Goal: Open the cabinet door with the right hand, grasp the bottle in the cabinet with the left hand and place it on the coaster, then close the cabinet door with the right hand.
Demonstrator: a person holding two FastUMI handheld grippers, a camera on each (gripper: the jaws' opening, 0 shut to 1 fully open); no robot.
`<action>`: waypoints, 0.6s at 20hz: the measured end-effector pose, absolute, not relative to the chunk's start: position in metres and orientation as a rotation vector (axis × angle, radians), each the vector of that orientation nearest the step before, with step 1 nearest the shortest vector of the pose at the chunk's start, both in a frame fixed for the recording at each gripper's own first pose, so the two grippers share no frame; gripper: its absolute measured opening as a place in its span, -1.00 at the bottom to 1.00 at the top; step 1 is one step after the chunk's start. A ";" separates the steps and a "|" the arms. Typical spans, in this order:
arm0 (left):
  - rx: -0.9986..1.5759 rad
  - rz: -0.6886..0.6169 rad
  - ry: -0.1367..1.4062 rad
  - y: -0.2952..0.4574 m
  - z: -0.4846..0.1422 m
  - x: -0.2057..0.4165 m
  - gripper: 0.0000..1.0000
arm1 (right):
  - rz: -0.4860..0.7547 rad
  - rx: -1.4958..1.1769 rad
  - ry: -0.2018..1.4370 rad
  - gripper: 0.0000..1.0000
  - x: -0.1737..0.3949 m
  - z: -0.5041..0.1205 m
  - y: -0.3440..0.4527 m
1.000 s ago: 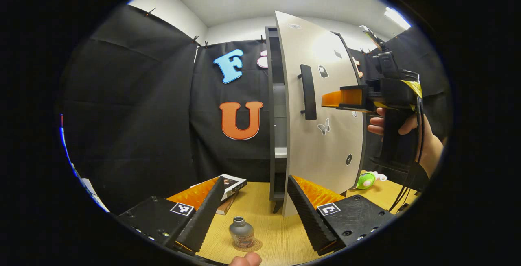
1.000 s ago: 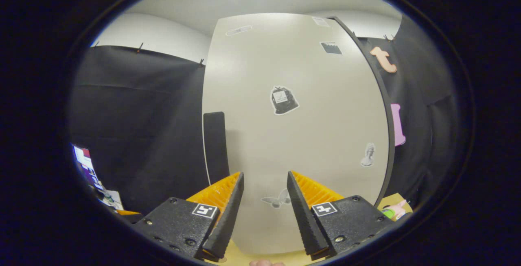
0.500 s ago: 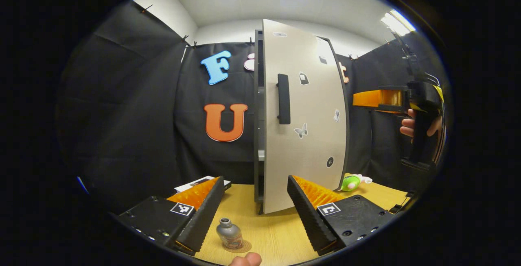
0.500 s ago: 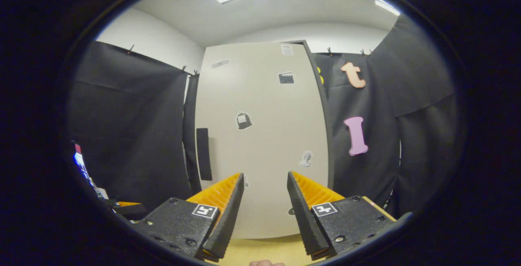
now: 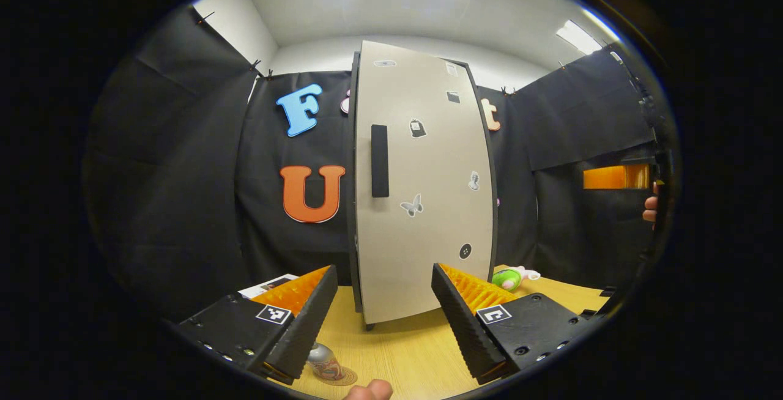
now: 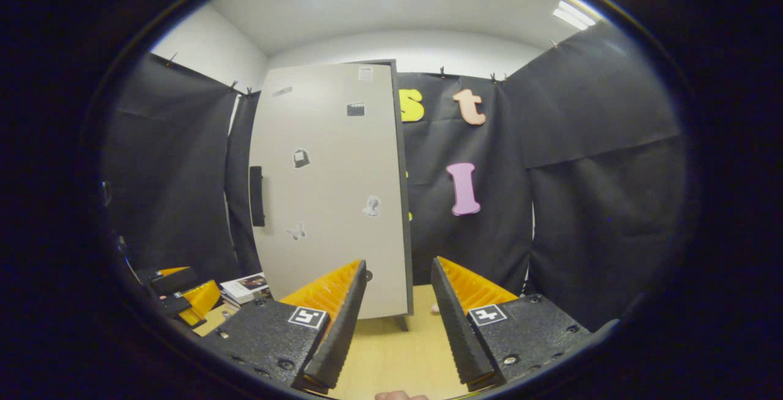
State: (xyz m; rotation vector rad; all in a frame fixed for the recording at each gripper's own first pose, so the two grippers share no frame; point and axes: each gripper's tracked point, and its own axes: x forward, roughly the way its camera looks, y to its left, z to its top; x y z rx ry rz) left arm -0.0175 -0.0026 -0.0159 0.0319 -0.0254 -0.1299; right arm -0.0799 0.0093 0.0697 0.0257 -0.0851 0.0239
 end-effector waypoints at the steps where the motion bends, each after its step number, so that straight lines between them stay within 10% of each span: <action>1: 0.030 -0.130 -0.029 -0.005 -0.016 -0.019 0.88 | 0.011 0.031 -0.078 0.42 -0.082 0.063 0.002; 12: 0.033 -0.092 -0.024 -0.017 -0.018 -0.028 0.87 | -0.012 0.014 -0.060 0.42 -0.094 0.042 -0.037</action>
